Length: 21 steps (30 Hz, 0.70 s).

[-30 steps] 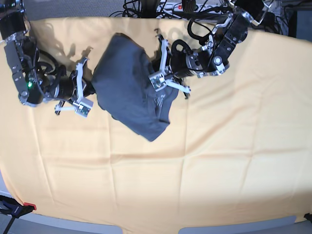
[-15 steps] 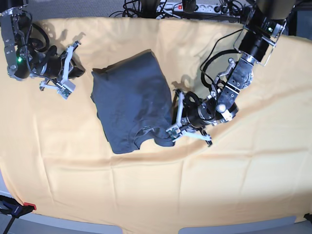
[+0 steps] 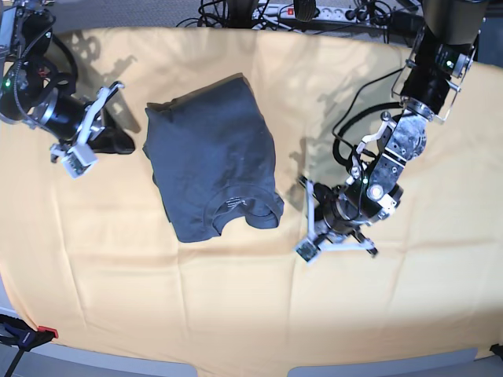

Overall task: Fold the T-shirt properly
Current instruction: 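Press and square the folded shirt's edges with both grippers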

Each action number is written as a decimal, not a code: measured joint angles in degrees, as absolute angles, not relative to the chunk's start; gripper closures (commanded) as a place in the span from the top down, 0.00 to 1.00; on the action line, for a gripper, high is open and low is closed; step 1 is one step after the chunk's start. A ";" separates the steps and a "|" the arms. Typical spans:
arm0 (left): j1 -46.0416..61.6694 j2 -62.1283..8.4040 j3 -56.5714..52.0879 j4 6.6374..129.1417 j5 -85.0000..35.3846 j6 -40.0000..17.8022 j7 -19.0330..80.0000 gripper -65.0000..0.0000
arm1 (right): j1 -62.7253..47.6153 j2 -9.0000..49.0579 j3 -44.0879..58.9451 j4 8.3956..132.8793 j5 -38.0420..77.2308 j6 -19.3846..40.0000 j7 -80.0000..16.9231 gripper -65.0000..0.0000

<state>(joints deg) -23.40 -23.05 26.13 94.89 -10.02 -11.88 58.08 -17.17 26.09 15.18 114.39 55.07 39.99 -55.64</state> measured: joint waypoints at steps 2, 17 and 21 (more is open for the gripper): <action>-22.22 -22.72 26.20 95.53 -18.39 -15.07 58.06 0.00 | -17.06 24.58 15.16 114.37 55.55 39.94 -55.68 0.00; -12.08 -22.57 26.17 95.39 -16.84 -28.62 47.03 0.00 | -16.64 23.46 0.05 111.42 29.04 40.07 -54.28 0.00; -14.04 -22.46 26.20 95.11 -8.43 -22.31 49.30 0.00 | -16.82 25.63 -0.01 111.66 23.53 35.00 -55.70 0.00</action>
